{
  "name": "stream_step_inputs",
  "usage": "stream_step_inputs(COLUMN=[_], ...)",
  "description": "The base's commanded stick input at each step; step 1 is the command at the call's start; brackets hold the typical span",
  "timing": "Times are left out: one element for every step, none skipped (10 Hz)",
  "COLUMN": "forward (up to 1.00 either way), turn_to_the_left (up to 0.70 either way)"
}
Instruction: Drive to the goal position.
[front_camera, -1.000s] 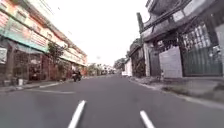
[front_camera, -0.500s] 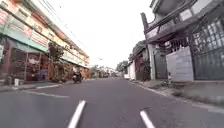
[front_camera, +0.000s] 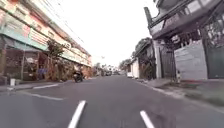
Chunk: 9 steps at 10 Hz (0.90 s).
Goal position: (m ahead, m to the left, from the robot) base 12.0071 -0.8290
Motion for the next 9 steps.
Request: stream_step_inputs(forward=[1.0, 1.0, 1.0, 1.0, 1.0, 1.0, 1.0, 1.0, 1.0], turn_to_the_left=[0.0, 0.0, 0.0, 0.0, 0.0, 0.0, 0.0, 0.0, 0.0])
